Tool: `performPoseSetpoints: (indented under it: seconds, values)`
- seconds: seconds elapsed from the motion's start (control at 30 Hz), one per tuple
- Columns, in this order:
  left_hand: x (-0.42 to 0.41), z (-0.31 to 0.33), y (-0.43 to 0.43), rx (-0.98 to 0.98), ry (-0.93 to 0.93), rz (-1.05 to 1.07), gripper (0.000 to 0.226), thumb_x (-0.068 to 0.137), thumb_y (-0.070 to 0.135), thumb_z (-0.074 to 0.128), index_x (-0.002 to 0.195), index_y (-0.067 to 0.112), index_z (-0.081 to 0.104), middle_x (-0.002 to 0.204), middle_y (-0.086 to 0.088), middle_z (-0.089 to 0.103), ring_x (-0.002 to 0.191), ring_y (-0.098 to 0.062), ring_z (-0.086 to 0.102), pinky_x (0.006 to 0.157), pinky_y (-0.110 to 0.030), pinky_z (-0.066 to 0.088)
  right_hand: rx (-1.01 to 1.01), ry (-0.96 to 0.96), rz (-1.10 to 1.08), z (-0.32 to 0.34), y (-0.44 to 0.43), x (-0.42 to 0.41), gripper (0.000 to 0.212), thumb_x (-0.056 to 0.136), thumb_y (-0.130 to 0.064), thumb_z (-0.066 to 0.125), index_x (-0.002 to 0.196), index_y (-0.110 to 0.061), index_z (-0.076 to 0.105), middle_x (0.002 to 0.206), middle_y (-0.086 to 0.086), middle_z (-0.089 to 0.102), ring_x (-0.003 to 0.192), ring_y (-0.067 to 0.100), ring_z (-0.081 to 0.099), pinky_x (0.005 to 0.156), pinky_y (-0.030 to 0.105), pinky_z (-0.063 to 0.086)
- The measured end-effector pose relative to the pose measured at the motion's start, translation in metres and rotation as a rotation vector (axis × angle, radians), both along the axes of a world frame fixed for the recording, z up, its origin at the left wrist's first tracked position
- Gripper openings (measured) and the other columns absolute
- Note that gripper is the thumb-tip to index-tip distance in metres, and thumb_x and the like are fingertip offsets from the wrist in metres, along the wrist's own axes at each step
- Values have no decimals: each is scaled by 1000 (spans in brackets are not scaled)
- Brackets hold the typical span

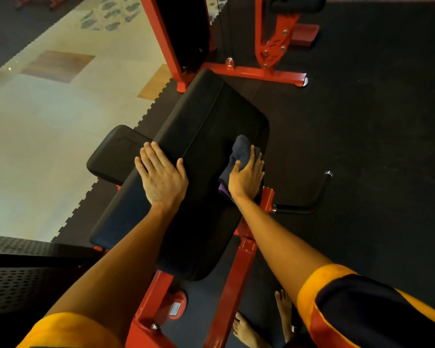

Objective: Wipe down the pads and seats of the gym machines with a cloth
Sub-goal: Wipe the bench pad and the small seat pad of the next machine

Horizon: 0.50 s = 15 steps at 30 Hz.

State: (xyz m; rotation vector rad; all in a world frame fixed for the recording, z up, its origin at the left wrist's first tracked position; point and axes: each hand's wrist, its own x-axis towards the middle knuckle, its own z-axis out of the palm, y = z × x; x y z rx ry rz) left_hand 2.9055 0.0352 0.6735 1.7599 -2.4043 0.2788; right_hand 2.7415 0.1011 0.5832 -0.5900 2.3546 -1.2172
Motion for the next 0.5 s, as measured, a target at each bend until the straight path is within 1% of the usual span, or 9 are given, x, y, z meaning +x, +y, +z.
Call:
performPoseSetpoints:
  seconds: [0.07,0.17,0.23,0.27,0.3,0.37,0.43,0.5]
  values:
    - [1,1,0,14,2,5,78,106,53,28,156,-5,13,162,-26,20,151,-41,18,125,-54,11,-22,24,46,4,10,24,67,105,-38,48,163,-30,15,171,6,13,157,27,12,128,45,10]
    - [1,0,0,-1,7,2,78,105,53,28,157,-5,12,163,-26,19,152,-41,17,125,-54,11,-48,167,118,-4,47,82,69,102,-47,46,162,-27,20,169,11,20,156,30,18,126,47,18]
    - [0,-1,-1,-6,18,5,78,105,53,28,156,-5,13,163,-26,20,151,-41,18,125,-54,11,-64,164,110,-15,56,82,70,102,-48,46,162,-23,21,169,11,20,156,31,18,126,47,21]
    - [0,-1,-1,-14,19,1,78,105,53,27,156,-5,13,163,-26,20,151,-41,18,125,-54,11,-58,120,70,-20,52,69,70,103,-46,48,162,-23,20,169,10,19,156,30,18,126,46,21]
    - [0,-2,-1,-21,18,-2,78,105,53,27,156,-5,13,163,-26,20,151,-41,18,125,-54,11,-40,36,8,-21,44,52,70,104,-45,49,163,-24,19,169,9,19,156,29,18,125,46,22]
    - [0,-2,-3,-29,16,-4,78,105,53,27,157,-4,12,163,-25,18,152,-40,16,125,-54,10,-22,-135,-122,-23,24,17,68,104,-46,48,162,-25,20,168,10,23,153,29,27,122,46,30]
    - [-1,-3,-4,-33,13,-2,78,105,53,25,157,-4,10,164,-25,15,153,-39,13,126,-54,7,-31,-222,-198,-22,13,-3,67,104,-48,47,162,-24,24,162,12,33,144,33,41,115,46,40]
    - [-1,-5,-2,-28,-1,-26,77,106,51,25,157,-4,9,165,-25,13,154,-39,10,126,-53,5,-23,-256,-234,-20,17,1,68,104,-49,48,161,-21,26,159,13,38,140,33,46,111,42,41]
